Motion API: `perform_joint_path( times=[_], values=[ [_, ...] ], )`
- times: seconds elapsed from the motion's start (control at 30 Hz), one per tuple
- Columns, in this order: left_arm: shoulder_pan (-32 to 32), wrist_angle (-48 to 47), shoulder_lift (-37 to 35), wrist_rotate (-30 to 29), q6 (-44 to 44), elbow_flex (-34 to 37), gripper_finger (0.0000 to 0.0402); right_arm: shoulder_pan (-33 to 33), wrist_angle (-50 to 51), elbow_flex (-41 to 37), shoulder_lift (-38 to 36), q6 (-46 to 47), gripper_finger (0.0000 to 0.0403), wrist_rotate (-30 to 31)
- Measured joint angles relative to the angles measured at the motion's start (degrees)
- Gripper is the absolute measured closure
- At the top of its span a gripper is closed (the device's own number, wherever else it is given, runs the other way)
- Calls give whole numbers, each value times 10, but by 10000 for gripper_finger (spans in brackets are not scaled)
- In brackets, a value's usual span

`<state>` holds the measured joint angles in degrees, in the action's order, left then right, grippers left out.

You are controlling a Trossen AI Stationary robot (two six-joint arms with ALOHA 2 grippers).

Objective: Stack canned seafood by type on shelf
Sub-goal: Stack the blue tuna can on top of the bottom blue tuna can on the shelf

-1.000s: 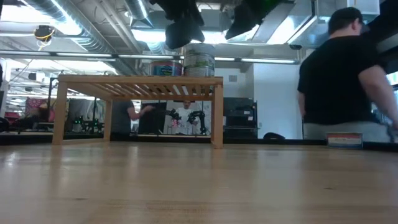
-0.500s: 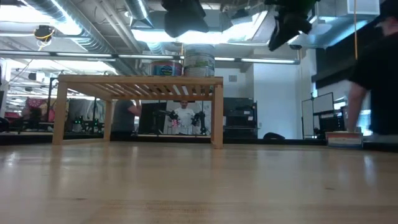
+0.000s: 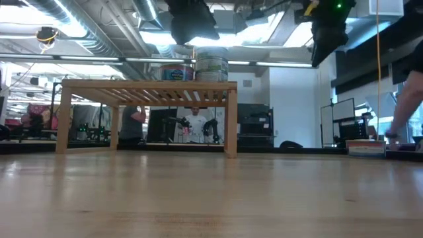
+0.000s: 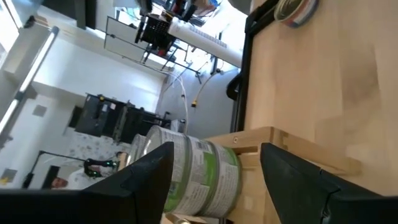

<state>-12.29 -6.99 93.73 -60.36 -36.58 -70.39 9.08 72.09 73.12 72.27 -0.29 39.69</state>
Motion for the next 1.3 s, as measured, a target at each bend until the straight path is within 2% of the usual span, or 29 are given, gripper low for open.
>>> perform_joint_path(
  times=[0.1,0.2,0.5,0.7,1.07,1.3],
  values=[
    [0,-4,0,2,19,0,164,17,12,0,0,76,174,-18],
    [-1,-4,0,13,45,0,164,38,33,-1,0,142,155,-69],
    [-1,-5,0,111,119,0,164,57,40,-90,-1,153,160,-125],
    [-1,-6,0,134,139,0,164,57,-10,-174,-1,153,176,-128],
    [-1,-5,0,135,144,0,164,57,-105,-292,-1,152,187,-113],
    [-1,-5,0,135,144,0,164,92,-123,-298,8,156,187,-107]
  ],
)
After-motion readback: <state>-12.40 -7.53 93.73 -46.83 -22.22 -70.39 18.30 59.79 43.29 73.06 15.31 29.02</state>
